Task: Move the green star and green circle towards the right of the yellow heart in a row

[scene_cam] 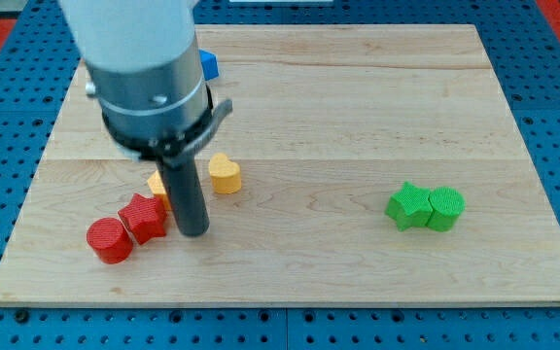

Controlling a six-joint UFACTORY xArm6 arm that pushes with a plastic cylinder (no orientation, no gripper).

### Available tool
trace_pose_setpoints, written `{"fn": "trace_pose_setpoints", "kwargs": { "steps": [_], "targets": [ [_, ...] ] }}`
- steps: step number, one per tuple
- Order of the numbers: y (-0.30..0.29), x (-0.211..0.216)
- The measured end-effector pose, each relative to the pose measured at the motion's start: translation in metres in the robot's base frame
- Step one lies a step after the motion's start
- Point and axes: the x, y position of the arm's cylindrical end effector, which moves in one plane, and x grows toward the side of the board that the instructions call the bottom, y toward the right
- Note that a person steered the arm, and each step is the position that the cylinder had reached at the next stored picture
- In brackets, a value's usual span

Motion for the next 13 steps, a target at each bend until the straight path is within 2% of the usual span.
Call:
{"fn": "trace_pose_setpoints", "kwargs": {
  "steps": [3, 4, 5, 6, 7, 8, 9, 10, 12, 13],
  "targets": [
    [-0.05, -0.024],
    [-0.015, -0.01],
    [0.063, -0.002],
    [0.116, -0.043],
    [0.183, -0.053],
    [0.178, -0.022],
    [0.263, 0.014],
    [0.329, 0.017],
    [0.341, -0.02],
    [0.297, -0.013]
  ]
}}
